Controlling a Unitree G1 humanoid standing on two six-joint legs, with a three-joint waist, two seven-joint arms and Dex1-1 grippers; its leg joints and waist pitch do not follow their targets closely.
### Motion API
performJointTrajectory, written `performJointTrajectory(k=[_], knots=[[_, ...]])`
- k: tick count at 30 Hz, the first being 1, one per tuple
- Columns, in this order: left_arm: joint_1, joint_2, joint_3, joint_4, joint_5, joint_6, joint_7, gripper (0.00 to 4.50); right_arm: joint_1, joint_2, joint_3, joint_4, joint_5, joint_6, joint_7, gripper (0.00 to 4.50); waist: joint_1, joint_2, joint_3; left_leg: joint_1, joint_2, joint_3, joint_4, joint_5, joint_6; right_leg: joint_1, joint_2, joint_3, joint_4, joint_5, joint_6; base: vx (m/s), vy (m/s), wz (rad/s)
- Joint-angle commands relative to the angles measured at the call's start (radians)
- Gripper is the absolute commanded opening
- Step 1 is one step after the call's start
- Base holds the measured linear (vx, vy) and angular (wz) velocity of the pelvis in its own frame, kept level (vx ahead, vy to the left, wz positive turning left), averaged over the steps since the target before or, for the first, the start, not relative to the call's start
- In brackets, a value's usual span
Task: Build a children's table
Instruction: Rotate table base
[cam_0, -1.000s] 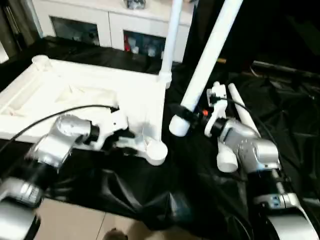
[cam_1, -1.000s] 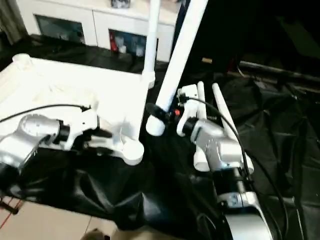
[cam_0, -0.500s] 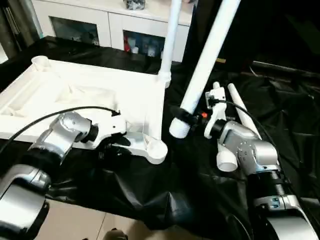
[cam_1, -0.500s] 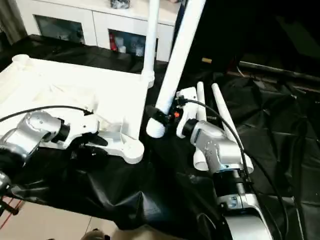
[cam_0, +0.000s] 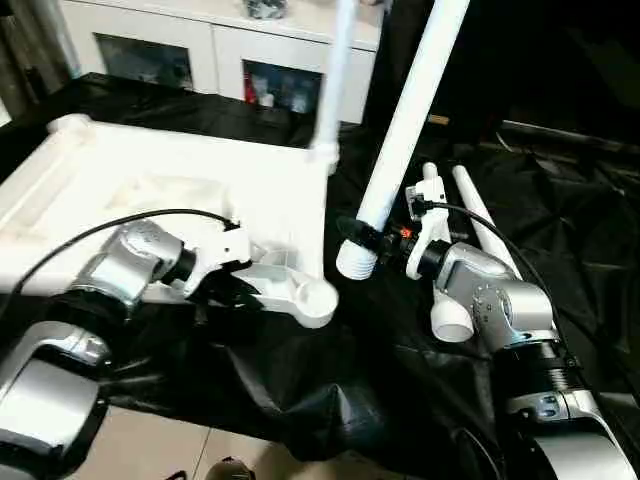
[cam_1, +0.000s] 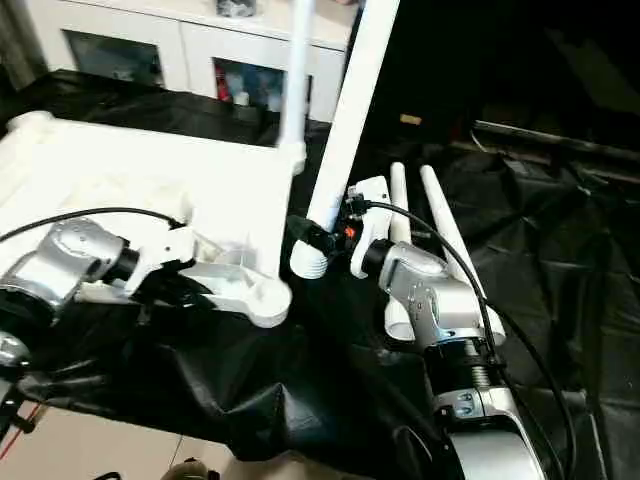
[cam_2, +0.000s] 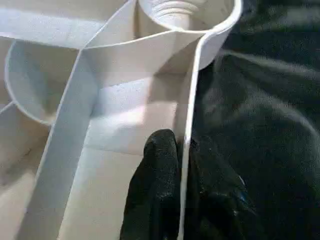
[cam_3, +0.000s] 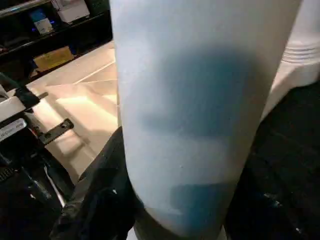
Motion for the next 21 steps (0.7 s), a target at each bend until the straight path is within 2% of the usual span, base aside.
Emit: performJointTrajectory(k=[1,4,6,8,10,12,14,15,17,19,21], knots=[[0.001,-0.005,0.025,-0.004,-0.021,0.038,0.028,0.09,0.009,-0.016,-0.003,-0.026,-0.007,-0.004,0.005,1.91,-0.001,0.028,-0.082,0.013,0.024,-0.004,-0.068,-0.17,-0.052,0.064,-0.088,0.061,-0.058,-0.06,-0.205,0.0,0.0,0.0],[0.02,-0.063,0.061,-0.025,-0.023,0.149,0.18,0.0,0.016,-0.018,-0.002,-0.03,-0.008,-0.003,0.006,1.91,-0.005,0.026,-0.081,0.012,0.027,-0.004,-0.067,-0.174,-0.047,0.066,-0.09,0.061,-0.059,-0.084,-0.205,0.0,0.0,0.0],[0.058,-0.095,0.071,-0.083,-0.018,0.165,0.239,0.0,0.019,-0.017,0.001,-0.028,-0.012,-0.005,0.005,1.91,-0.007,0.021,-0.08,0.008,0.023,-0.004,-0.067,-0.174,-0.04,0.069,-0.09,0.06,-0.064,-0.117,-0.195,0.0,0.0,0.0],[0.095,-0.112,0.076,-0.145,-0.019,0.166,0.257,0.0,0.019,-0.016,0.004,-0.027,-0.013,-0.005,0.005,1.91,-0.014,0.017,-0.076,0.008,0.021,-0.003,-0.068,-0.175,-0.029,0.068,-0.09,0.061,-0.075,-0.182,-0.172,0.0,0.0,0.0],[0.128,-0.129,0.086,-0.206,-0.026,0.172,0.278,0.0,0.019,-0.015,0.006,-0.03,-0.013,-0.001,0.006,1.91,-0.015,0.014,-0.078,0.01,0.023,-0.001,-0.067,-0.159,-0.017,0.065,-0.089,0.062,-0.078,-0.192,-0.165,0.0,0.0,0.0],[0.145,-0.137,0.09,-0.241,-0.031,0.178,0.287,0.0,0.017,-0.015,0.007,-0.029,-0.013,-0.001,0.006,1.91,-0.013,0.02,-0.078,0.011,0.023,0.0,-0.067,-0.15,-0.01,0.061,-0.085,0.061,-0.077,-0.185,-0.163,0.0,0.0,0.0],[0.154,-0.14,0.092,-0.263,-0.032,0.188,0.296,0.0,0.017,-0.015,0.009,-0.029,-0.012,0.0,0.006,1.91,-0.013,0.02,-0.079,0.013,0.025,-0.001,-0.068,-0.154,-0.01,0.06,-0.085,0.061,-0.075,-0.181,-0.164,0.0,0.0,0.0],[0.165,-0.139,0.089,-0.282,-0.033,0.187,0.297,0.0,0.016,-0.016,0.012,-0.028,-0.014,0.0,0.009,1.91,-0.013,0.016,-0.078,0.013,0.024,0.0,-0.068,-0.156,-0.008,0.059,-0.084,0.061,-0.077,-0.184,-0.162,0.0,0.0,0.0],[0.185,-0.136,0.086,-0.317,-0.03,0.18,0.303,0.0,0.017,-0.018,0.015,-0.03,-0.016,0.002,0.012,1.91,-0.012,0.017,-0.079,0.012,0.025,-0.002,-0.069,-0.156,-0.008,0.06,-0.086,0.06,-0.075,-0.188,-0.158,0.0,0.0,0.0],[0.194,-0.136,0.09,-0.33,-0.032,0.179,0.304,0.47,0.017,-0.018,0.016,-0.03,-0.017,0.002,0.013,1.91,-0.014,0.014,-0.079,0.011,0.023,-0.001,-0.069,-0.148,-0.006,0.06,-0.085,0.061,-0.075,-0.183,-0.153,0.0,0.0,0.0],[0.205,-0.135,0.097,-0.342,-0.031,0.178,0.303,0.59,0.016,-0.018,0.017,-0.028,-0.018,0.002,0.014,1.91,-0.013,0.017,-0.08,0.01,0.023,0.0,-0.068,-0.141,-0.004,0.06,-0.086,0.061,-0.073,-0.172,-0.156,0.0,0.0,0.0]])
